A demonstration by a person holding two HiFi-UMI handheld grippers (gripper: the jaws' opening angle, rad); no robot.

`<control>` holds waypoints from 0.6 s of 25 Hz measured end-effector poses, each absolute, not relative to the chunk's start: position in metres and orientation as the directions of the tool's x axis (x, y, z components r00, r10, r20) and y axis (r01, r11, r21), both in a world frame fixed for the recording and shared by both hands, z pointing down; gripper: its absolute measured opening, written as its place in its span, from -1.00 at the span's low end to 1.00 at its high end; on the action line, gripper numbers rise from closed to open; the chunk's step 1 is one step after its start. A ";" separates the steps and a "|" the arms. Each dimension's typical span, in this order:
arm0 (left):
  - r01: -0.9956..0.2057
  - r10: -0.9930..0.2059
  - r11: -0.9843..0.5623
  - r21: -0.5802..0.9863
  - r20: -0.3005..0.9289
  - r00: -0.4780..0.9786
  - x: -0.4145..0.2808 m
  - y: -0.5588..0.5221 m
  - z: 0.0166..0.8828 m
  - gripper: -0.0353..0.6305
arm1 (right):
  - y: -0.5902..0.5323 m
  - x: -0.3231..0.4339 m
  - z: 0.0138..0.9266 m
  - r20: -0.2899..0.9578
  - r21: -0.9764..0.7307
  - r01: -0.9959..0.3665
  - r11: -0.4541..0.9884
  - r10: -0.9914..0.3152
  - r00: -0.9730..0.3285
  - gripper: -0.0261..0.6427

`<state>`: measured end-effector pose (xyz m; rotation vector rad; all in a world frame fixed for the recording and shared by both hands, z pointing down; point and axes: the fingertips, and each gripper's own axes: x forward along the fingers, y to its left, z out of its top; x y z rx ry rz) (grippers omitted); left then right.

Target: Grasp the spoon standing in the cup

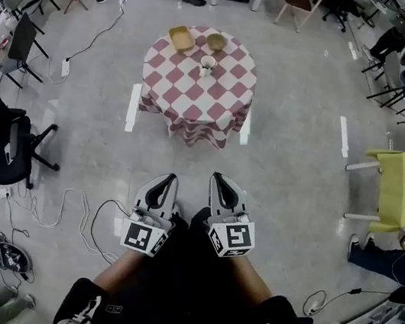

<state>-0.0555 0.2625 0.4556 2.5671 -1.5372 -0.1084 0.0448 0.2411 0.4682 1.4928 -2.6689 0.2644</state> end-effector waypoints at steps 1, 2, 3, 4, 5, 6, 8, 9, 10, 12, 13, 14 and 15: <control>-0.868 -0.879 -0.468 0.166 0.017 0.477 -0.060 0.259 0.456 -0.87 | 0.235 0.040 0.467 0.144 -0.113 -0.855 0.507 -0.843 -0.519 -0.83; -0.867 -0.878 -0.469 0.170 0.021 0.479 -0.065 0.255 0.457 -0.87 | 0.230 0.036 0.466 0.144 -0.114 -0.859 0.500 -0.847 -0.512 -0.83; -0.866 -0.877 -0.468 0.175 0.023 0.479 -0.068 0.251 0.457 -0.87 | 0.225 0.033 0.466 0.148 -0.117 -0.862 0.493 -0.850 -0.506 -0.83; -0.866 -0.878 -0.466 0.179 0.024 0.478 -0.072 0.248 0.458 -0.87 | 0.221 0.031 0.467 0.155 -0.120 -0.864 0.489 -0.850 -0.503 -0.83; -0.867 -0.880 -0.463 0.183 0.025 0.475 -0.075 0.244 0.459 -0.87 | 0.217 0.028 0.470 0.163 -0.122 -0.864 0.488 -0.849 -0.502 -0.83; -0.869 -0.881 -0.459 0.185 0.029 0.472 -0.079 0.240 0.461 -0.87 | 0.212 0.025 0.473 0.171 -0.123 -0.863 0.489 -0.846 -0.504 -0.83; -0.870 -0.883 -0.453 0.192 0.039 0.468 -0.085 0.225 0.467 -0.87 | 0.199 0.018 0.480 0.185 -0.123 -0.860 0.496 -0.840 -0.511 -0.83; -0.871 -0.883 -0.452 0.194 0.042 0.468 -0.088 0.215 0.469 -0.87 | 0.190 0.016 0.483 0.189 -0.122 -0.858 0.498 -0.837 -0.513 -0.83; -0.871 -0.883 -0.451 0.196 0.044 0.467 -0.089 0.205 0.471 -0.87 | 0.179 0.014 0.486 0.192 -0.121 -0.858 0.499 -0.836 -0.514 -0.83; -0.872 -0.885 -0.448 0.197 0.044 0.464 -0.091 0.183 0.473 -0.87 | 0.153 0.012 0.490 0.190 -0.123 -0.857 0.501 -0.835 -0.516 -0.83; -0.874 -0.886 -0.446 0.195 0.045 0.462 -0.092 0.171 0.474 -0.87 | 0.140 0.011 0.491 0.187 -0.126 -0.855 0.503 -0.834 -0.518 -0.83; -0.876 -0.887 -0.444 0.190 0.049 0.460 -0.093 0.159 0.475 -0.87 | 0.126 0.010 0.492 0.184 -0.131 -0.853 0.505 -0.833 -0.521 -0.83; -0.878 -0.887 -0.442 0.185 0.053 0.458 -0.093 0.145 0.475 -0.87 | 0.111 0.009 0.492 0.181 -0.137 -0.851 0.507 -0.832 -0.525 -0.84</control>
